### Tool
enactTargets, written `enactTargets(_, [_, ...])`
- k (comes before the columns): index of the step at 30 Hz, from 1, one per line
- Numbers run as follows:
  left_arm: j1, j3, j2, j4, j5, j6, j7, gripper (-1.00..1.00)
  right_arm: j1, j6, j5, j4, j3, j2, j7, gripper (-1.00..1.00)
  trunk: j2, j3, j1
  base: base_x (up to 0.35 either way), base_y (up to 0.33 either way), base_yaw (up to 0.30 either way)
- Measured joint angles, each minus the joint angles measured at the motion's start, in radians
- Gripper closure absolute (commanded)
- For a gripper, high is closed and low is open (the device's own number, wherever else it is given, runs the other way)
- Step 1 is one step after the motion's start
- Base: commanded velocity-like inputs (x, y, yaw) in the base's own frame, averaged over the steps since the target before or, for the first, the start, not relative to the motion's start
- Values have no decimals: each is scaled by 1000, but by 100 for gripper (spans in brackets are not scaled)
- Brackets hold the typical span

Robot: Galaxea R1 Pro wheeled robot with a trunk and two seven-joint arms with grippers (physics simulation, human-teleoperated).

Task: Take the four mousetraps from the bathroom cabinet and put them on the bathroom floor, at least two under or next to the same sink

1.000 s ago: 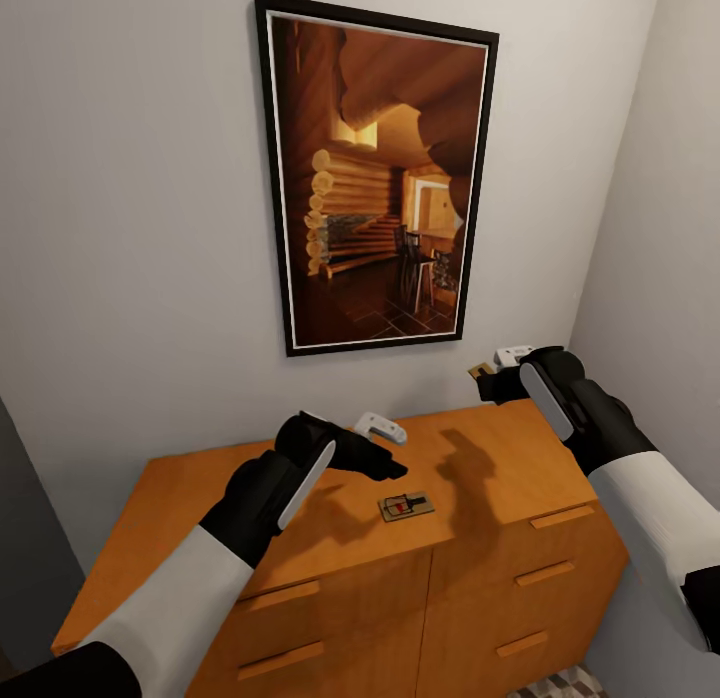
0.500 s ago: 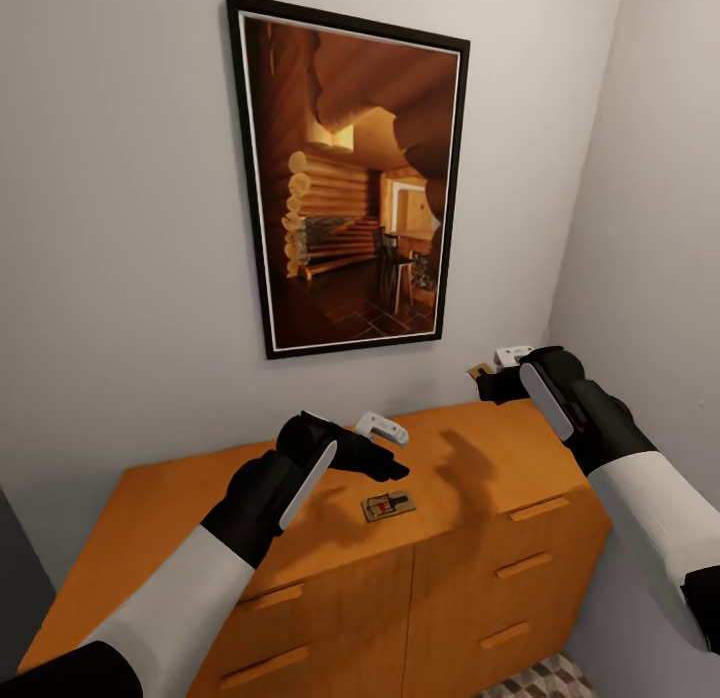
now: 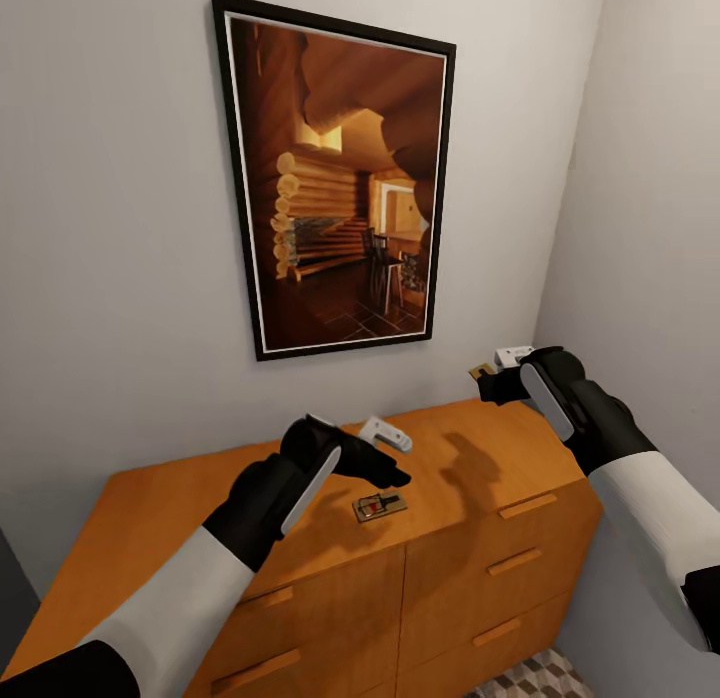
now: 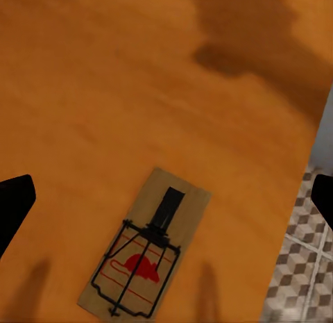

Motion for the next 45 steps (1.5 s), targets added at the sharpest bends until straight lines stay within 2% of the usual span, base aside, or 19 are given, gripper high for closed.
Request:
enactTargets(4, [0, -2, 1, 33, -1, -2, 0, -100, 0, 0, -1, 2, 0, 1, -1, 100, 0, 0, 0, 0, 0, -1])
enactTargets(8, [0, -3, 1, 100, -4, -7, -1, -100, 0, 0, -2, 3, 0, 1, -1, 100, 0, 0, 0, 0, 0, 0])
enactTargets(14, [0, -3, 1, 138, -4, -10, -1, -100, 0, 0, -2, 3, 0, 1, -1, 100, 0, 0, 0, 0, 0, 0])
enactTargets(23, [0, -4, 1, 147, 0, -55, -2, -100, 0, 0, 0, 6, -1, 0, -1, 100, 0, 0, 0, 0, 0, 0])
enactTargets(45, [0, -4, 2, 146, 0, -59, -2, -100, 0, 0, 0, 5, -1, 0, -1, 100, 0, 0, 0, 0, 0, 0])
